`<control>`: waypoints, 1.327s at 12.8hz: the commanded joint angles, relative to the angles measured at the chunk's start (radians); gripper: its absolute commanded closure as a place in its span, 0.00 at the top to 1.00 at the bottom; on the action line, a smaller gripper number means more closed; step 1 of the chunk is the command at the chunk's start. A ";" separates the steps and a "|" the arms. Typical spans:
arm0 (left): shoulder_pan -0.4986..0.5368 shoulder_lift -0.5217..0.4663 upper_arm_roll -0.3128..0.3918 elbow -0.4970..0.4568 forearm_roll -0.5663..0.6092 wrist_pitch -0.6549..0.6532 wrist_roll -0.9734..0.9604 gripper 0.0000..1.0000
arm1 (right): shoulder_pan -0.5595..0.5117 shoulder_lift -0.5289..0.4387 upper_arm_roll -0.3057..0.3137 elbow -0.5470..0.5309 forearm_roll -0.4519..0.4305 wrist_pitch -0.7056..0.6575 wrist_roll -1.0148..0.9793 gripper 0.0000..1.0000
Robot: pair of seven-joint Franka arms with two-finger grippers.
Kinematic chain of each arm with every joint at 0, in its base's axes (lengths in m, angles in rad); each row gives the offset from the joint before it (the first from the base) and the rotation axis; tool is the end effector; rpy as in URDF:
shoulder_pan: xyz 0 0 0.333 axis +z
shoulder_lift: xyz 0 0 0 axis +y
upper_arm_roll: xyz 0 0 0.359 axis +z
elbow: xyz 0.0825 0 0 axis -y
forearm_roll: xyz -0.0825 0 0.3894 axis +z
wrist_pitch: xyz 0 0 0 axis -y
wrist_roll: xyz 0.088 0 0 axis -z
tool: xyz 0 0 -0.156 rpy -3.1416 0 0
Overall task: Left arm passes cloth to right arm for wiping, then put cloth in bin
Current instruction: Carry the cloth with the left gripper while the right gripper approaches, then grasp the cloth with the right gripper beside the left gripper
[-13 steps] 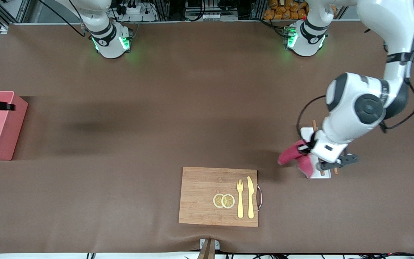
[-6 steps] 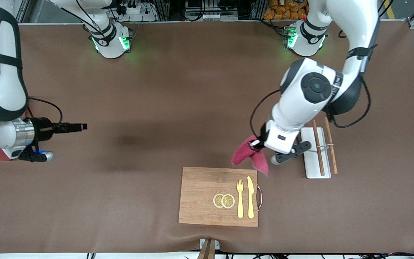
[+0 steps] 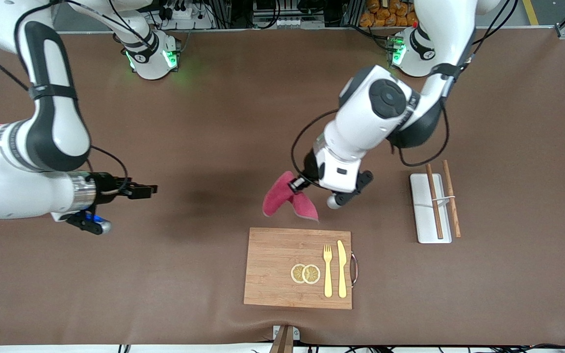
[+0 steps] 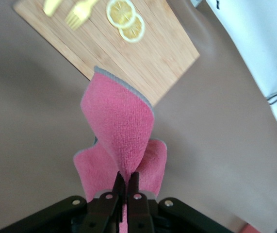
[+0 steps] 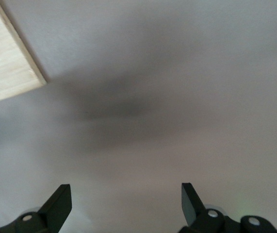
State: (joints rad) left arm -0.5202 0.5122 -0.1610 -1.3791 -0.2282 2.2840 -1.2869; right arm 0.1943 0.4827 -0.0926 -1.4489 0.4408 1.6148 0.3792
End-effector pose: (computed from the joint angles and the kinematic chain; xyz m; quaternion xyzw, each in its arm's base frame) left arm 0.6167 -0.4844 0.4572 0.9025 0.3590 -0.0044 0.2378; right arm 0.6614 0.1423 0.3887 -0.9532 0.1755 0.1946 0.1506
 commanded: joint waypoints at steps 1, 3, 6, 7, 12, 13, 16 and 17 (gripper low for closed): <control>-0.069 0.022 0.003 0.028 -0.019 0.113 -0.144 0.00 | 0.086 -0.007 -0.012 0.021 0.024 0.037 0.226 1.00; -0.107 0.038 0.002 0.029 -0.019 0.194 -0.239 0.00 | 0.144 -0.012 -0.010 0.025 0.029 0.100 0.419 1.00; -0.144 0.052 0.001 0.029 -0.019 0.275 -0.385 0.00 | 0.201 -0.013 -0.012 0.111 0.025 0.119 0.680 1.00; -0.149 0.054 0.001 0.029 -0.019 0.284 -0.417 0.00 | 0.201 -0.015 -0.012 0.131 0.025 0.117 0.705 1.00; -0.152 0.055 -0.014 0.029 -0.019 0.292 -0.494 0.00 | 0.246 -0.015 -0.010 0.151 0.021 0.193 0.820 1.00; -0.152 0.055 -0.015 0.028 -0.019 0.292 -0.496 0.00 | 0.267 -0.010 -0.012 0.148 0.015 0.214 0.848 1.00; -0.156 0.055 -0.022 0.028 -0.019 0.298 -0.496 0.00 | 0.298 -0.007 -0.012 0.116 0.009 0.209 0.868 1.00; -0.156 0.055 -0.020 0.029 -0.019 0.301 -0.497 0.00 | 0.300 -0.006 -0.012 0.110 0.010 0.206 0.866 0.69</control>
State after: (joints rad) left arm -0.6681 0.5536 -0.1822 -1.3740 -0.2291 2.5656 -1.7713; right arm 0.4839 0.4829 -0.0941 -1.3157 0.4505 1.8144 1.2295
